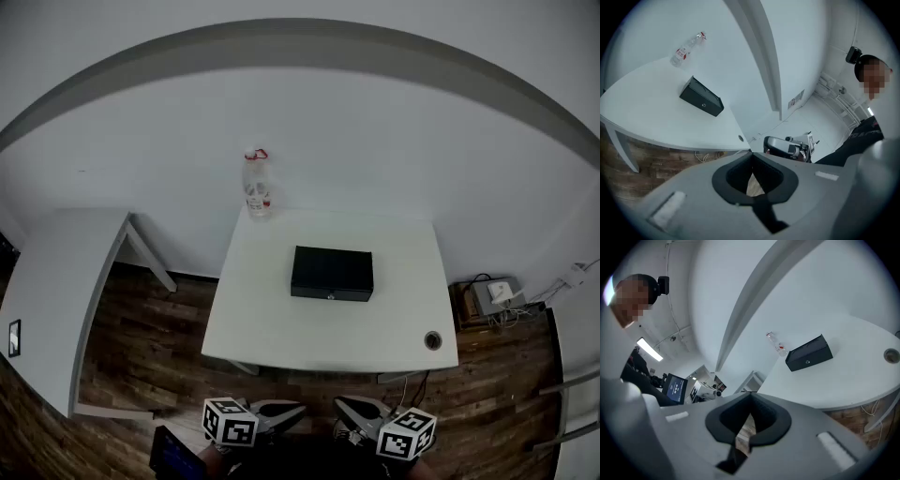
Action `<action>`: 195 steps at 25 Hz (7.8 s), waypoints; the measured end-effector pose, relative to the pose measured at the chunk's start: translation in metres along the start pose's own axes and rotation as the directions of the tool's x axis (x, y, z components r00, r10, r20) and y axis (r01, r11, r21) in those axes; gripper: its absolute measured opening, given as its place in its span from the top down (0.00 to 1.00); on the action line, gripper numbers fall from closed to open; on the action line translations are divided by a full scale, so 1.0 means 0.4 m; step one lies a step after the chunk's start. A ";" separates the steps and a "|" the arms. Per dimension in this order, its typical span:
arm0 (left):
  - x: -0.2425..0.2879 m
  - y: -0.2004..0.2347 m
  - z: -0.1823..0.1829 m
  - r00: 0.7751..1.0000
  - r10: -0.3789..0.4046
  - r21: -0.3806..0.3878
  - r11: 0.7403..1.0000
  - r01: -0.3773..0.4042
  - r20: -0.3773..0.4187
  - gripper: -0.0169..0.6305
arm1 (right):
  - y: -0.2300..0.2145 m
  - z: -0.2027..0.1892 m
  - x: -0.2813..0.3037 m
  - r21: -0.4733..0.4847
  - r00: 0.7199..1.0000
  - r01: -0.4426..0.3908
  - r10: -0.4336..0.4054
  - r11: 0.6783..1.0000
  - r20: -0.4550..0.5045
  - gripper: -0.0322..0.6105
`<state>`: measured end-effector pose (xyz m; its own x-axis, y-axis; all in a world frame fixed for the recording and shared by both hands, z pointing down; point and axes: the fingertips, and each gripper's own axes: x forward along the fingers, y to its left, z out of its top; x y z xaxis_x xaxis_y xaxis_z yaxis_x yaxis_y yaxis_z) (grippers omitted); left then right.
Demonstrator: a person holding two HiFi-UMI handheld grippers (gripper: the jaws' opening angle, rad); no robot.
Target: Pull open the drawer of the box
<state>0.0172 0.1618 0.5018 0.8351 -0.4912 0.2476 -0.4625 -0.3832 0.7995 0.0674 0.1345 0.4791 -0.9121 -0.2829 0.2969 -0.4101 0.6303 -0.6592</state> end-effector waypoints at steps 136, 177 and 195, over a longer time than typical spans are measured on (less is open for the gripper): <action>0.182 0.673 0.648 0.809 0.569 0.431 0.699 -0.571 0.148 0.96 | -0.615 0.125 0.434 -0.165 0.662 0.721 -0.740 0.673 -0.123 0.84; 0.184 0.676 0.647 0.833 0.536 0.371 0.753 -0.544 0.134 0.96 | -0.525 -0.038 0.342 -0.140 0.659 0.721 -0.734 0.678 -0.166 0.84; 0.176 0.677 0.643 0.820 0.547 0.298 0.765 -0.571 0.167 0.96 | -0.519 -0.035 0.341 -0.123 0.654 0.728 -0.737 0.675 -0.174 0.84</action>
<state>-0.1259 -0.1775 0.5951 0.3821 -0.7432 0.5492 -0.9194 -0.2456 0.3074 0.0284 -0.0250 0.6661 -0.2940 -0.5237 0.7996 -0.9404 0.3081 -0.1440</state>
